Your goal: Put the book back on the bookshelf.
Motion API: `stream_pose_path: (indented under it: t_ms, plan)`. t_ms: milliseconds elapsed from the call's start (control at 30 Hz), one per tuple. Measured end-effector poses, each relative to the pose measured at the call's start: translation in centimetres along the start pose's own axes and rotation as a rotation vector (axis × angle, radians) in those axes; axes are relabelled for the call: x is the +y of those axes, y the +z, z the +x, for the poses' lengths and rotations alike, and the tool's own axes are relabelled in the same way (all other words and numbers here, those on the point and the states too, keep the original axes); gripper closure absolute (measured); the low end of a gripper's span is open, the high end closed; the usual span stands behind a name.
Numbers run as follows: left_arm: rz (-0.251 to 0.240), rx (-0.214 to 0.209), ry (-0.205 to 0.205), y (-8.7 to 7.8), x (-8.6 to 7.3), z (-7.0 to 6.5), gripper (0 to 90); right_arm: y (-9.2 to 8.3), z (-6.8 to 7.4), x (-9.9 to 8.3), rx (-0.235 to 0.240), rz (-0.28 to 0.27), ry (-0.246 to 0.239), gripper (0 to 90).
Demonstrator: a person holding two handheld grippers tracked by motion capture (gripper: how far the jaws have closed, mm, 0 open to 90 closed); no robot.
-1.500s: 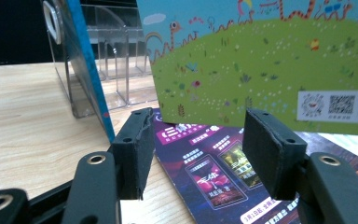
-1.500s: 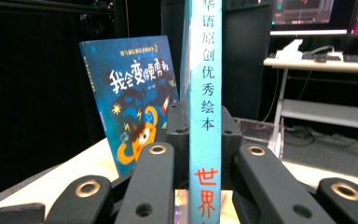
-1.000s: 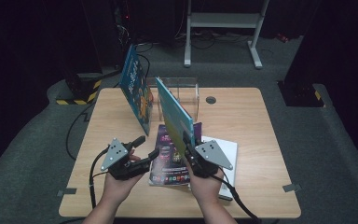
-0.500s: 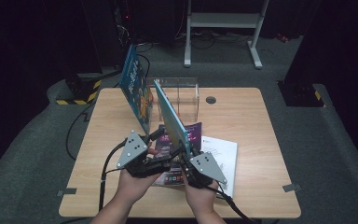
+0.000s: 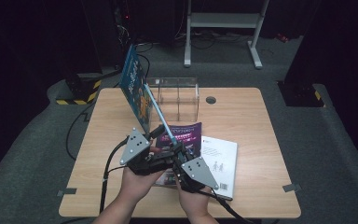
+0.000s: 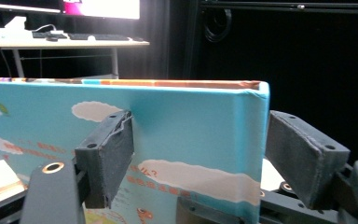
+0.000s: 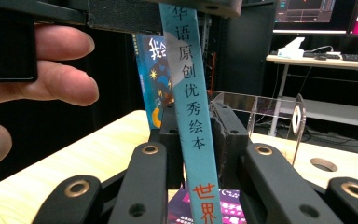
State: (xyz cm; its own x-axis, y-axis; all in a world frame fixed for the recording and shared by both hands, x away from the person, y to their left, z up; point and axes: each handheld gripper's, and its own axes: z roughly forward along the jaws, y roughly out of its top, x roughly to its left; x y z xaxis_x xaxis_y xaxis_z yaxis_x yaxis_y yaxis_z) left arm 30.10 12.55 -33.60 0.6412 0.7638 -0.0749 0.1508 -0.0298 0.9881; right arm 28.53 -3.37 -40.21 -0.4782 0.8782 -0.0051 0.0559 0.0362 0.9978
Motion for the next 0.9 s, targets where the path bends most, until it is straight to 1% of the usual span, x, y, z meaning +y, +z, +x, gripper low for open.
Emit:
stream_pose_path:
  t_ms: [100, 200, 233, 300, 367, 433, 533, 633, 700, 833, 900]
  plan:
    - [0.011, 0.032, 0.004, 0.1, 0.0, 0.0, 23.8, 0.0, 0.3, -0.1, 0.009, -0.001, -0.003, 75.4]
    - [0.023, 0.039, -0.008, 0.2, -0.1, 0.1, 24.0, 0.1, 0.7, -0.1, 0.023, -0.005, -0.012, 73.7]
    - [0.035, 0.039, -0.008, 0.3, -0.1, 0.2, 24.4, 0.1, 0.8, -0.1, 0.026, -0.010, -0.020, 72.9]
    - [0.043, 0.031, -0.011, 0.3, -0.2, 0.4, 25.4, 0.1, 1.1, -0.1, 0.036, -0.008, -0.023, 71.8]
    - [0.044, 0.026, -0.018, 0.2, -0.3, 0.5, 26.2, 0.2, 1.3, -0.2, 0.040, -0.008, -0.041, 71.1]
    - [0.040, 0.030, -0.021, 0.1, -0.5, 0.5, 26.2, 0.2, 1.3, -0.2, 0.044, -0.007, -0.037, 70.9]
    - [0.048, 0.025, -0.019, -0.3, -0.6, 0.8, 26.8, 0.2, 1.5, -0.3, 0.059, -0.006, -0.032, 69.6]
    - [0.048, 0.024, -0.027, -0.6, -0.7, 0.9, 28.1, 0.4, 1.8, -0.5, 0.074, -0.002, -0.015, 67.4]
    - [0.048, 0.019, -0.024, -0.9, -0.8, 1.2, 29.1, 0.5, 2.1, -0.5, 0.083, 0.000, -0.010, 66.1]
    - [0.068, 0.020, -0.001, -1.4, -1.0, 1.6, 31.1, 0.9, 2.7, -0.6, 0.092, 0.017, -0.013, 64.3]
    - [0.072, 0.019, -0.001, -1.6, -1.1, 1.8, 31.7, 1.0, 2.9, -0.7, 0.097, 0.024, -0.011, 63.7]
